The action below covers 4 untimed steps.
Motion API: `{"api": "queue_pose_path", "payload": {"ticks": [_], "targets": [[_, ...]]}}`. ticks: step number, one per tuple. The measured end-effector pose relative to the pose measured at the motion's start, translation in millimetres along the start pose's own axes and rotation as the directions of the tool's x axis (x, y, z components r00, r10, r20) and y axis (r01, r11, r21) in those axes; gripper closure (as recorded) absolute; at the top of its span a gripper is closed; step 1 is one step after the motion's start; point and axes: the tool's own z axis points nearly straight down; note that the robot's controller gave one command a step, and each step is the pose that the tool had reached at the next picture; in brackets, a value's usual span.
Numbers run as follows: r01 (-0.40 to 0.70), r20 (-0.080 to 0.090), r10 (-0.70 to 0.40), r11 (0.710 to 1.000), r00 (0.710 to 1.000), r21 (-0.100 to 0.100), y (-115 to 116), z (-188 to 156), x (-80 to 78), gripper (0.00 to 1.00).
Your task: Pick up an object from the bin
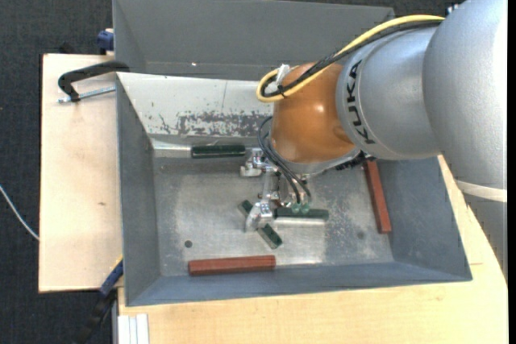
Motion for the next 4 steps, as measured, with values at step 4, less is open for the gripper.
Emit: {"api": "queue_pose_path", "payload": {"ticks": [4], "targets": [[0.291, -0.012, -0.291, 0.957, 0.956, -0.001, -70, -156, 7.1, 1.0]]}}
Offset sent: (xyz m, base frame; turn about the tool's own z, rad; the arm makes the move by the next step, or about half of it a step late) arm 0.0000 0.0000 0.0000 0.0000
